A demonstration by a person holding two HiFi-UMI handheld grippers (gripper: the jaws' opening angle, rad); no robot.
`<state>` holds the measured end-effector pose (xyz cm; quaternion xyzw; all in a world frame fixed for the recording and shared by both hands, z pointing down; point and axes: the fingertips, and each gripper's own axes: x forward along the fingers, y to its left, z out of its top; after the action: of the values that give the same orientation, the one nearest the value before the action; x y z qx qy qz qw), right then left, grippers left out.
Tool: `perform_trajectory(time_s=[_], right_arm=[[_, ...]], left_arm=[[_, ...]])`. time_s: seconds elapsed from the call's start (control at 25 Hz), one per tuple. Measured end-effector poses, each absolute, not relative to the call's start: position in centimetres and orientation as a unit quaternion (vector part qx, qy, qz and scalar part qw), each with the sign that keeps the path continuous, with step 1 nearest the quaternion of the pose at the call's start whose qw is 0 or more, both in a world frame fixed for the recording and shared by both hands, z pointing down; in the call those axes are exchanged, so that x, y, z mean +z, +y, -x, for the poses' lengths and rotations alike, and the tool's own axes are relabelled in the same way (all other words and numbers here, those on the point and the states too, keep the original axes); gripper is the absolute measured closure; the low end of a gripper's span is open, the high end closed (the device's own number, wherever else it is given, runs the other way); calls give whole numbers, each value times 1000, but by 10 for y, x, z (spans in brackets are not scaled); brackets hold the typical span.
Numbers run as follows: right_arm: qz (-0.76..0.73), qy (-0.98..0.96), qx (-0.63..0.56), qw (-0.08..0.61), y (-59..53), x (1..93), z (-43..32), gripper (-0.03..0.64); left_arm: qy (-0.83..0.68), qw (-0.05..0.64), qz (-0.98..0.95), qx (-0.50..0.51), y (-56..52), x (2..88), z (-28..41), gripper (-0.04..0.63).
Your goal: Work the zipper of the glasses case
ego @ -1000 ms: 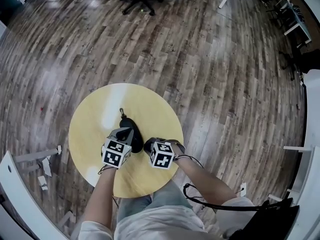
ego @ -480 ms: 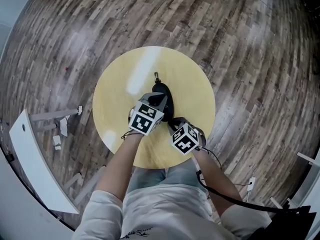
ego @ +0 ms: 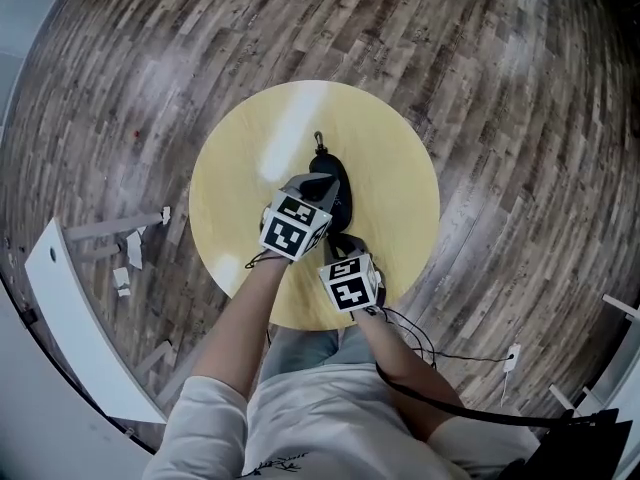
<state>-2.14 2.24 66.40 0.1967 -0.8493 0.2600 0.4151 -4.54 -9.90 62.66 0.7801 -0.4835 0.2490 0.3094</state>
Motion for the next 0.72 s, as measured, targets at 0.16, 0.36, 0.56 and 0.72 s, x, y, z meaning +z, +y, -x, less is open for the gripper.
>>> perform_trajectory(time_s=[0.16, 0.36, 0.56, 0.72], right_arm=[[-211, -848, 266, 407, 20, 665, 11, 617], [-212, -864, 173, 422, -28, 655, -28, 617], [-187, -863, 84, 461, -67, 659, -53, 617], [-170, -864, 79, 467, -85, 660, -55, 617]], left_arm=[[-472, 291, -786, 274, -98, 628, 43, 588], [-470, 281, -798, 252, -105, 611, 33, 588], [-446, 269, -814, 258, -120, 604, -5, 588], [-419, 290, -804, 306, -107, 626, -7, 587]])
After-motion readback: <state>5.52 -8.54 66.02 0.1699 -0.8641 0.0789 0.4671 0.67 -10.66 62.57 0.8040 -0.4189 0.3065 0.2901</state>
